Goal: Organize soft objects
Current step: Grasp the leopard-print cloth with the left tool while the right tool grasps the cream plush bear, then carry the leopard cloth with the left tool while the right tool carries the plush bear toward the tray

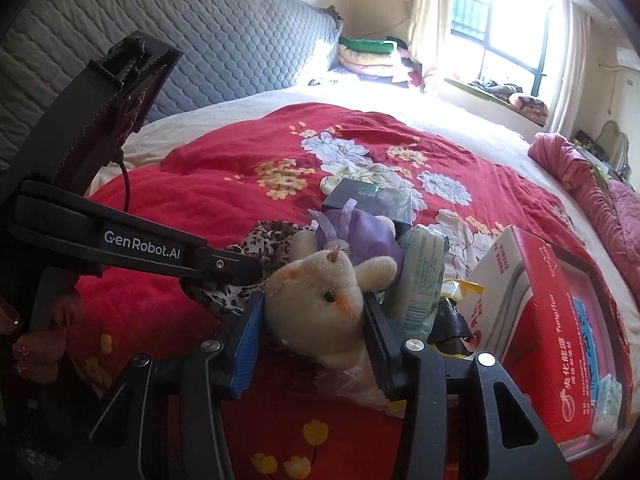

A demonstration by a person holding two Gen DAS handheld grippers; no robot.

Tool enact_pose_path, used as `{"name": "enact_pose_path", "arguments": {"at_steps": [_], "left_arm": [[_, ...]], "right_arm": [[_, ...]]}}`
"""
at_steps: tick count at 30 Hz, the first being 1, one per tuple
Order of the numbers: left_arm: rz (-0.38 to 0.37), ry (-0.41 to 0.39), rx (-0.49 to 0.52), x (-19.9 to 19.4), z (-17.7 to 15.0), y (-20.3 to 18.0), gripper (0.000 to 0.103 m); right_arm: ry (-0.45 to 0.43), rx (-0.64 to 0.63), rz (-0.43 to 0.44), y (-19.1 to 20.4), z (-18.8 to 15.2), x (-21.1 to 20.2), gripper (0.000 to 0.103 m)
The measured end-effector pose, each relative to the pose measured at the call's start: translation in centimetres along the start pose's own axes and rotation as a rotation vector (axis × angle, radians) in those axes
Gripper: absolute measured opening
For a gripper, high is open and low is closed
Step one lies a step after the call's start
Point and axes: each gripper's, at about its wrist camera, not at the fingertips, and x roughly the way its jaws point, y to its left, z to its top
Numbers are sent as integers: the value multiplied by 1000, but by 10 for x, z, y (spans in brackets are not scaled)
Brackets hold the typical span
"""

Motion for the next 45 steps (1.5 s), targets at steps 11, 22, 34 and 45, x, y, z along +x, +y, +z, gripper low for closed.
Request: {"name": "enact_pose_path", "arguments": {"at_steps": [11,22,34,45], "left_arm": [[60,-146,103,-36,-1,-25,10],[113,-190,145,-56,-11,-54,10],[117,-255,207,-83,-14,-100,10],[108,-238,277,-79,-18,-144,10]], "right_arm": [[-64,-25,-18,-5,4,-25,49],[-128,-4,-38,-19,5,-55,49],[-189,75,-91,-55,6,-86,49],[-239,140,-114,-84,2,-111,49]]}}
